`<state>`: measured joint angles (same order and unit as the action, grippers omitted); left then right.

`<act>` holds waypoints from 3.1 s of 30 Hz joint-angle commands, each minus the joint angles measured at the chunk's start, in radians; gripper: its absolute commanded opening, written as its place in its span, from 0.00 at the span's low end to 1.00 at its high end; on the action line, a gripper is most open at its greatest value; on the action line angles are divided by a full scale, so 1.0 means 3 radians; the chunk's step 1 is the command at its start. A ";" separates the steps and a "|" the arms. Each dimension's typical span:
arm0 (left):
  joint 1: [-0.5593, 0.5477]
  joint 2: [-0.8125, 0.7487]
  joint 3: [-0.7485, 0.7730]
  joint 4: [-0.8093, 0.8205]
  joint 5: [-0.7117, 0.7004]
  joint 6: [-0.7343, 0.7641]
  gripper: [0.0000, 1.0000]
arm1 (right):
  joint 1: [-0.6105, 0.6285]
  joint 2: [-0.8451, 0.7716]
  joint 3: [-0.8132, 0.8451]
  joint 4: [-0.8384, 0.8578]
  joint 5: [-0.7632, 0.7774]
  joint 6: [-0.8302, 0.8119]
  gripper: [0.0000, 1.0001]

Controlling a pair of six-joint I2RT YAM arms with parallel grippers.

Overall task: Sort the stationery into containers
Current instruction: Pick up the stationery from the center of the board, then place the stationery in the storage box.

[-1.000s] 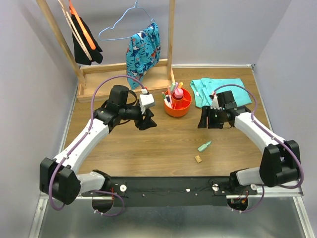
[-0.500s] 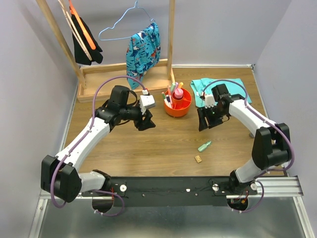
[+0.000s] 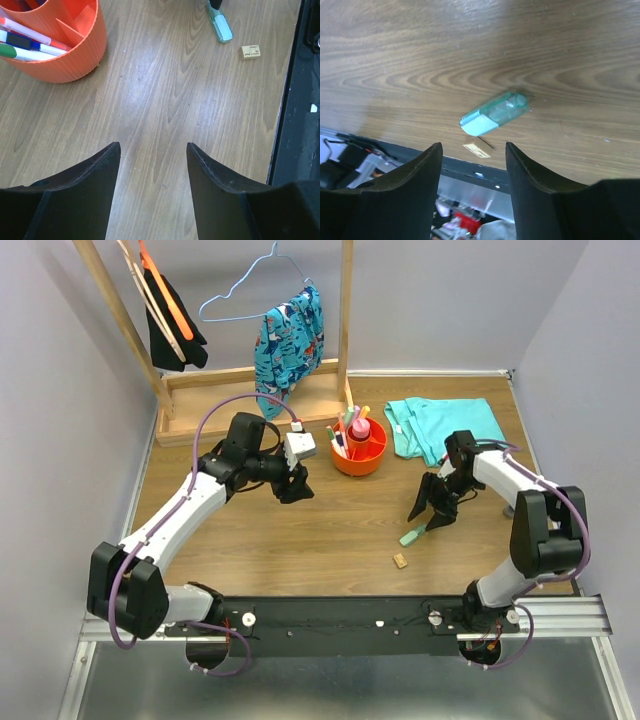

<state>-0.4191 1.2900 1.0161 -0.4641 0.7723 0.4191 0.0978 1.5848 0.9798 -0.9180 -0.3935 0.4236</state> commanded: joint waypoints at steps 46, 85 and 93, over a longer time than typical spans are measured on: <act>0.0078 0.0072 0.0029 0.0304 0.0003 -0.0226 0.65 | 0.0139 0.0312 0.0467 0.0406 0.0407 -0.0139 0.22; 0.0272 0.0021 -0.0027 0.0401 0.0059 -0.0354 0.65 | 0.0579 0.0766 0.1914 0.2165 0.0519 -0.0814 0.20; 0.0308 0.0067 -0.0017 0.0422 0.0059 -0.0369 0.65 | 0.0630 0.0945 0.1898 0.2211 0.0519 -0.0788 0.19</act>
<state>-0.3359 1.3178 1.0138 -0.3584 0.7704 0.3191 0.2695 1.8423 1.5330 -0.2897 -0.2653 0.1974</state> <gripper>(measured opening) 0.647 0.331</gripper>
